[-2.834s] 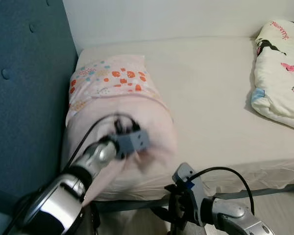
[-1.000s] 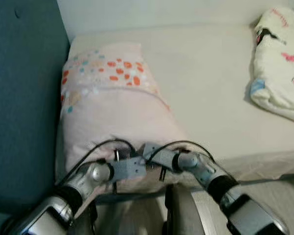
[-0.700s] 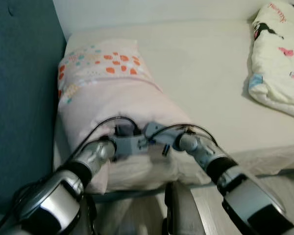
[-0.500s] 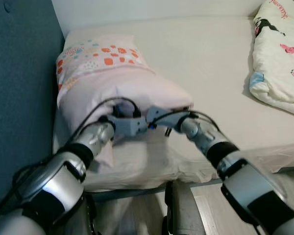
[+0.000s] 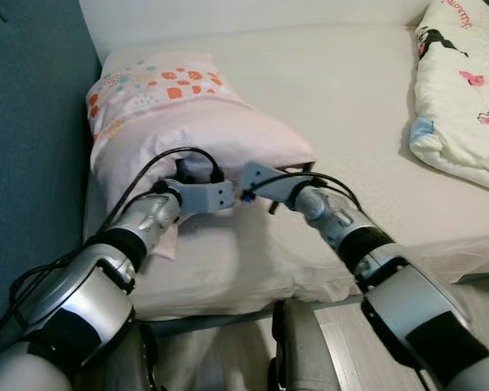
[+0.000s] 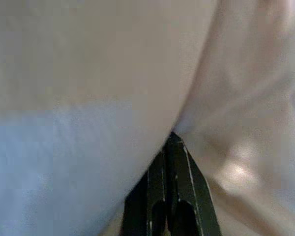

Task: Clean up the room

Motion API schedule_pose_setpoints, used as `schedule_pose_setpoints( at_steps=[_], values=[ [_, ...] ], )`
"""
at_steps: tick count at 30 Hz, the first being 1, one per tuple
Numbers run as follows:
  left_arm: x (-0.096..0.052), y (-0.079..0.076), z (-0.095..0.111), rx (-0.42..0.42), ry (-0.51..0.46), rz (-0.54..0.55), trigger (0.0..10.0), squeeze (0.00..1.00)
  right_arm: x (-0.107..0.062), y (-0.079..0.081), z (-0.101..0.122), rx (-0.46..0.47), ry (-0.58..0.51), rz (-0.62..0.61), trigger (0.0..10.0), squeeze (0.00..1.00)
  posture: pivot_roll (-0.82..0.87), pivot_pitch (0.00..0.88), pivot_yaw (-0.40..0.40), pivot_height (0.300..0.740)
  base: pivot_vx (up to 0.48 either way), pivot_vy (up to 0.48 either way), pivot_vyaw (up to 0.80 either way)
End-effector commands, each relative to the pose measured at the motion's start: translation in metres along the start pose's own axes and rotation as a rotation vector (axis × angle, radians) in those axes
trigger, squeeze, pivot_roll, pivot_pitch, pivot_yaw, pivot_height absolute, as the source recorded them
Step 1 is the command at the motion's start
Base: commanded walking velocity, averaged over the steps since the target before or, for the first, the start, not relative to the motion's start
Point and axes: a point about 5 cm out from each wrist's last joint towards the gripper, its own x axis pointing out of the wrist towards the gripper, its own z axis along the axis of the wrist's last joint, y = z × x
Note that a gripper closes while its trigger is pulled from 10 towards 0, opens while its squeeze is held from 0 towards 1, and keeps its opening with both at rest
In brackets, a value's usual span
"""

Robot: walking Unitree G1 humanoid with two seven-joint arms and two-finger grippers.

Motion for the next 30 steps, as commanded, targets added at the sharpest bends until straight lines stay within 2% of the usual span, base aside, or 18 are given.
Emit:
schedule_pose_setpoints(
  at_steps=[1,2,3,4,5,6,7,9,10,13,16,17,18,19,22,23,28,30],
  values=[
    [-0.012,-0.030,-0.024,-0.125,0.035,-0.122,0.4,0.00,-0.003,0.022,-0.008,0.168,-0.006,0.052,10.0,0.00,-0.09,0.340,-0.065,0.570,0.000,0.000,0.00],
    [-0.012,-0.030,-0.024,-0.125,0.035,-0.122,0.4,0.00,-0.003,0.022,-0.008,0.168,-0.006,0.052,10.0,0.00,-0.09,0.340,-0.065,0.570,0.000,0.000,0.00],
    [-0.018,-0.043,-0.027,-0.190,0.008,-0.180,2.3,0.00,-0.004,0.032,-0.008,0.254,-0.020,0.068,10.0,0.00,-0.08,0.338,-0.065,0.570,0.000,0.000,0.00],
    [-0.027,-0.060,-0.032,-0.262,-0.036,-0.260,2.0,0.00,-0.005,0.047,-0.007,0.343,-0.045,0.103,10.0,0.00,-0.08,0.339,-0.067,0.570,0.000,0.000,0.00],
    [-0.027,-0.060,-0.032,-0.262,-0.036,-0.260,2.0,0.00,-0.005,0.047,-0.007,0.343,-0.045,0.103,10.0,0.00,-0.08,0.339,-0.067,0.570,0.000,0.000,0.00],
    [-0.036,-0.073,-0.039,-0.293,-0.059,-0.311,1.5,0.00,-0.007,0.057,-0.006,0.406,-0.063,0.119,10.0,0.00,-0.08,0.341,-0.065,0.570,0.000,0.000,0.00],
    [-0.045,-0.083,-0.044,-0.319,-0.084,-0.355,0.0,0.00,-0.009,0.066,-0.006,0.439,-0.078,0.130,10.0,0.00,-0.08,0.341,-0.065,0.570,0.000,0.000,0.00],
    [-0.045,-0.083,-0.044,-0.319,-0.084,-0.355,0.0,0.00,-0.009,0.066,-0.006,0.439,-0.078,0.130,10.0,0.00,-0.08,0.341,-0.065,0.570,0.000,0.000,0.00],
    [-0.056,-0.090,-0.055,-0.332,-0.097,-0.383,0.0,0.00,-0.011,0.076,-0.004,0.479,-0.108,0.150,10.0,0.00,-0.07,0.336,-0.070,0.570,0.000,0.000,0.00],
    [-0.056,-0.090,-0.055,-0.332,-0.097,-0.383,0.0,0.00,-0.011,0.076,-0.004,0.479,-0.108,0.150,10.0,0.00,-0.07,0.336,-0.070,0.570,0.000,0.000,0.00],
    [-0.088,-0.080,-0.084,-0.524,-0.143,-0.298,0.0,0.00,-0.025,0.097,0.004,0.584,-0.248,0.195,10.0,0.00,-0.07,0.324,-0.072,0.570,0.000,0.000,0.00],
    [-0.088,-0.080,-0.084,-0.524,-0.143,-0.298,0.0,0.00,-0.025,0.097,0.004,0.584,-0.248,0.195,10.0,0.00,-0.07,0.324,-0.072,0.570,0.000,0.000,0.00],
    [-0.098,-0.074,-0.086,-0.584,-0.186,-0.285,0.0,0.00,-0.032,0.100,0.005,0.605,-0.285,0.203,10.0,0.00,-0.06,0.322,-0.070,0.570,0.000,0.000,0.00],
    [-0.111,-0.073,-0.086,-0.626,-0.235,-0.330,0.0,0.00,-0.039,0.102,0.003,0.630,-0.302,0.212,10.0,0.00,-0.05,0.319,-0.068,0.570,0.000,0.000,0.00],
    [-0.122,-0.073,-0.086,-0.635,-0.261,-0.386,0.0,0.00,-0.046,0.105,0.002,0.656,-0.318,0.239,10.0,0.00,-0.05,0.316,-0.066,0.570,0.000,0.000,0.00],
    [-0.132,-0.076,-0.087,-0.625,-0.269,-0.458,0.0,0.00,-0.055,0.107,0.002,0.680,-0.327,0.295,10.0,0.00,-0.05,0.313,-0.064,0.570,0.000,0.000,0.00],
    [-0.135,-0.076,-0.087,-0.632,-0.276,-0.486,0.0,0.00,-0.071,0.113,0.001,0.675,-0.342,0.454,10.0,0.00,-0.04,0.312,-0.058,0.570,0.000,0.000,0.00],
    [-0.130,-0.076,-0.076,-0.705,-0.334,-0.460,0.0,0.00,-0.078,0.109,0.001,0.643,-0.356,0.532,10.0,0.00,-0.04,0.306,-0.054,0.570,0.000,0.000,0.00]
  ],
)
